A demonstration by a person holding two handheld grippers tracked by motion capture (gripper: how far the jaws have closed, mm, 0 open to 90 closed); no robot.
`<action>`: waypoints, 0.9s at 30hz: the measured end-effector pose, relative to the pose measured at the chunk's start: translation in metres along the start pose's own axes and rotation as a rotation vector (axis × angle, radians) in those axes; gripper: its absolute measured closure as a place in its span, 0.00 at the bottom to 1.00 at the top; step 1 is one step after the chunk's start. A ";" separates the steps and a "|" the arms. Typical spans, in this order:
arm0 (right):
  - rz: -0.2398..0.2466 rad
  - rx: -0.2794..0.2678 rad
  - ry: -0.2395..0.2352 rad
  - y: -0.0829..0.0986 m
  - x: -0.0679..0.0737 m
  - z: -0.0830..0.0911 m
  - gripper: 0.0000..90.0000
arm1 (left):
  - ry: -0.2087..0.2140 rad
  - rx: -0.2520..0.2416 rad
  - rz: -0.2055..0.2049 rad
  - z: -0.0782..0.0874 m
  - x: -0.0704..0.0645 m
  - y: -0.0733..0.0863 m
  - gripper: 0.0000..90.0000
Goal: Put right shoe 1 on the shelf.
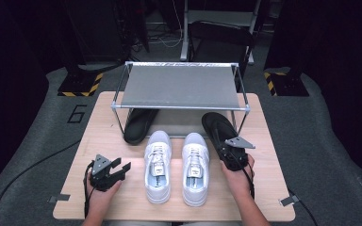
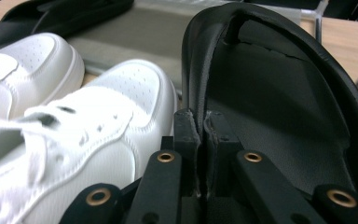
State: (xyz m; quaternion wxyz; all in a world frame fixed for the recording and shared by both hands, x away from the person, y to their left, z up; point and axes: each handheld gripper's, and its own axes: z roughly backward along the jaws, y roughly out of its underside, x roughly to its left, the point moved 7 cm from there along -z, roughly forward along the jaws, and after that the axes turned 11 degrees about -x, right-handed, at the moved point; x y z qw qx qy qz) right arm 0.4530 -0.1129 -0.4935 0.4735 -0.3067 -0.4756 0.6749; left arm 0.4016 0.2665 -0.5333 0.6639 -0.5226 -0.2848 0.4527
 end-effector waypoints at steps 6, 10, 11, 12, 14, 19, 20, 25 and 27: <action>0.004 0.001 -0.001 -0.008 0.002 -0.015 0.94 | 0.004 0.017 -0.002 0.001 0.000 0.001 0.56; 0.006 0.006 0.003 -0.010 0.001 -0.027 0.94 | 0.002 0.017 -0.001 0.002 0.001 0.002 0.56; -0.007 0.002 0.008 -0.010 0.001 -0.029 0.94 | -0.005 0.005 0.000 0.001 0.002 0.001 0.56; -0.009 0.005 0.012 -0.011 0.000 -0.031 0.94 | -0.010 -0.001 0.000 0.001 0.002 0.001 0.56; 0.000 0.006 0.011 -0.012 0.000 -0.035 0.94 | -0.008 0.001 0.003 0.002 0.002 0.001 0.56; 0.005 -0.001 0.025 -0.016 0.000 -0.045 0.94 | -0.010 0.002 0.005 0.002 0.003 0.002 0.56; 0.018 0.002 0.026 -0.016 -0.001 -0.046 0.94 | -0.012 0.000 0.004 0.002 0.003 0.002 0.56; 0.028 0.013 0.034 -0.016 -0.003 -0.057 0.93 | -0.010 0.003 0.003 0.003 0.003 0.002 0.56; 0.026 0.012 0.040 -0.015 -0.004 -0.062 0.93 | -0.012 0.003 0.002 0.004 0.004 0.003 0.56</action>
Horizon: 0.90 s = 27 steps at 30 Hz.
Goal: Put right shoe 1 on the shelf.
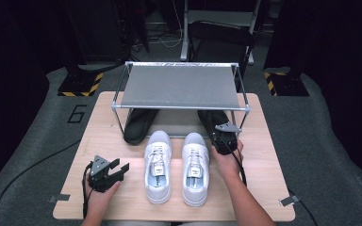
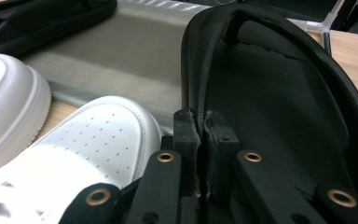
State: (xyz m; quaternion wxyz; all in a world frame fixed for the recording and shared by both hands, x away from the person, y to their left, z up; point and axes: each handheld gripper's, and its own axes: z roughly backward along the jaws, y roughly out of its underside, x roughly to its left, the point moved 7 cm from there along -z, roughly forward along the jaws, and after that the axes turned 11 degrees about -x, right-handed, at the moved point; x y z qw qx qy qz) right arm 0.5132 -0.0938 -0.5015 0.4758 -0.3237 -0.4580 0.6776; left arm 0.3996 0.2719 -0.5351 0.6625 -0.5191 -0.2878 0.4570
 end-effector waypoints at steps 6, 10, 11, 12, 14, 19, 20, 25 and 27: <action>-0.018 0.000 0.016 0.000 -0.003 -0.009 0.93 | 0.005 0.010 0.009 0.002 0.000 0.001 0.56; -0.025 0.003 0.017 0.000 -0.005 -0.015 0.93 | -0.005 -0.002 0.008 0.001 0.000 0.001 0.56; -0.030 0.000 0.022 0.001 -0.005 -0.018 0.93 | -0.001 0.003 0.008 0.001 0.000 0.001 0.56; -0.032 0.002 0.026 0.001 -0.005 -0.019 0.93 | 0.003 0.006 0.010 0.002 0.000 0.001 0.56; -0.029 0.004 0.032 0.001 -0.006 -0.022 0.93 | -0.004 -0.006 0.018 0.002 -0.001 0.001 0.56; -0.017 0.004 0.038 0.001 -0.008 -0.029 0.93 | 0.007 0.015 0.020 0.004 -0.001 0.004 0.56; -0.011 0.002 0.046 0.001 -0.009 -0.031 0.93 | -0.007 -0.003 0.023 0.003 -0.001 0.004 0.56; -0.021 -0.005 0.049 0.000 -0.011 -0.035 0.93 | -0.007 -0.006 0.025 0.003 0.000 0.004 0.56; -0.017 -0.007 0.050 0.001 -0.012 -0.037 0.93 | -0.006 0.002 0.025 0.004 0.000 0.004 0.56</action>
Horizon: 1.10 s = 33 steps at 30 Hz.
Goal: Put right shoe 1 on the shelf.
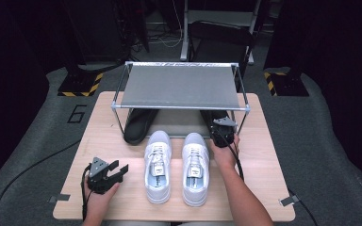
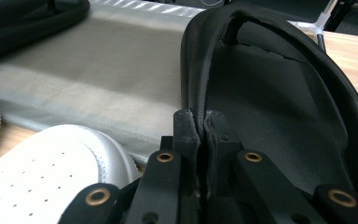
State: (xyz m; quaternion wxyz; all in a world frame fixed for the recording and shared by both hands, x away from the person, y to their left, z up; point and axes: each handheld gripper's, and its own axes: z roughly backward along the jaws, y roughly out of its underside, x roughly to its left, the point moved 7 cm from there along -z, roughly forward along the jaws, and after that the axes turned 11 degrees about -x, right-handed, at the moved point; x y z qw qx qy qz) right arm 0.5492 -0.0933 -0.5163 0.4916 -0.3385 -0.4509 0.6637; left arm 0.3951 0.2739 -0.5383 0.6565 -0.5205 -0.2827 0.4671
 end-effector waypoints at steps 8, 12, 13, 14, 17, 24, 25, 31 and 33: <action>-0.030 -0.002 0.017 0.005 -0.001 -0.009 0.93 | -0.021 -0.003 0.017 0.003 0.005 0.002 0.56; -0.013 -0.002 0.026 0.004 -0.003 -0.013 0.93 | -0.023 0.001 0.022 0.001 0.005 0.004 0.56; 0.013 -0.006 0.031 0.003 -0.006 -0.014 0.93 | -0.022 0.001 0.021 0.001 0.005 0.004 0.56; 0.009 0.004 0.040 0.003 -0.006 -0.015 0.93 | -0.017 0.007 0.018 0.001 0.005 0.004 0.56; 0.001 -0.005 0.052 0.000 -0.008 -0.019 0.93 | -0.021 0.011 0.017 0.000 0.004 0.006 0.56; 0.010 -0.005 0.082 -0.002 -0.014 -0.029 0.93 | -0.023 0.005 0.017 0.001 0.006 0.007 0.56; 0.007 -0.005 0.088 -0.002 -0.015 -0.030 0.93 | -0.018 0.014 0.020 0.002 0.006 0.007 0.56; 0.011 -0.010 0.102 -0.004 -0.011 -0.036 0.93 | -0.033 0.015 0.030 0.006 0.012 0.008 0.56; 0.028 -0.011 0.103 -0.005 -0.010 -0.038 0.93 | -0.031 0.011 0.032 0.007 0.012 0.007 0.56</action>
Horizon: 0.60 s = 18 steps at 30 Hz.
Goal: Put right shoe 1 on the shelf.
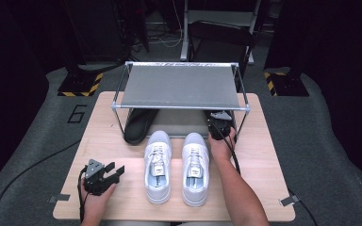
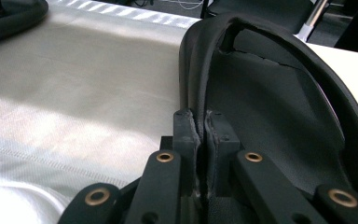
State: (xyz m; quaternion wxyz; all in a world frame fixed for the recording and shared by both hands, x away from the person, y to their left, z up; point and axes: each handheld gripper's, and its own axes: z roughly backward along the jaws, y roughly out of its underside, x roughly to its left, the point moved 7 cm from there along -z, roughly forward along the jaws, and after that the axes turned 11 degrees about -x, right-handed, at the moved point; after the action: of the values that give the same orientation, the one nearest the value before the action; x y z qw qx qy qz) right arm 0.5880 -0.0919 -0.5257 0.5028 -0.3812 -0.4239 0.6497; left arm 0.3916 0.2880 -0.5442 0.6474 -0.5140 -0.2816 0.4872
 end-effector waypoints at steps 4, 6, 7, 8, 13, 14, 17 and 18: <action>0.005 -0.004 -0.014 -0.003 0.006 -0.005 0.93 | -0.005 -0.009 -0.002 -0.001 0.000 0.001 0.56; 0.012 -0.009 -0.007 -0.004 0.008 -0.007 0.93 | 0.001 0.002 -0.005 -0.001 -0.001 0.001 0.56; 0.000 -0.007 -0.007 -0.004 0.009 -0.007 0.93 | 0.003 0.004 -0.006 -0.001 -0.001 0.001 0.56; -0.006 -0.012 -0.015 -0.004 0.009 -0.008 0.93 | 0.003 0.003 -0.006 -0.001 -0.001 0.001 0.56; -0.070 0.040 0.002 -0.004 0.014 -0.007 0.93 | 0.003 0.002 -0.001 0.000 0.000 0.001 0.56; -0.067 0.036 0.001 -0.004 0.014 -0.008 0.93 | 0.003 0.001 0.000 0.001 0.000 0.001 0.56; -0.069 0.041 0.005 -0.002 0.015 -0.010 0.93 | -0.001 0.001 -0.004 0.000 0.000 0.002 0.56; -0.063 0.045 0.004 -0.002 0.015 -0.012 0.93 | 0.001 0.007 -0.003 0.001 -0.001 0.003 0.56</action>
State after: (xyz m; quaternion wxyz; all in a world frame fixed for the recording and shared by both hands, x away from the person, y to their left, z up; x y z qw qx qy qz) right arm 0.5962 -0.0748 -0.5291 0.5324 -0.3577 -0.4199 0.6420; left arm 0.3901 0.2876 -0.5464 0.6498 -0.5117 -0.2804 0.4870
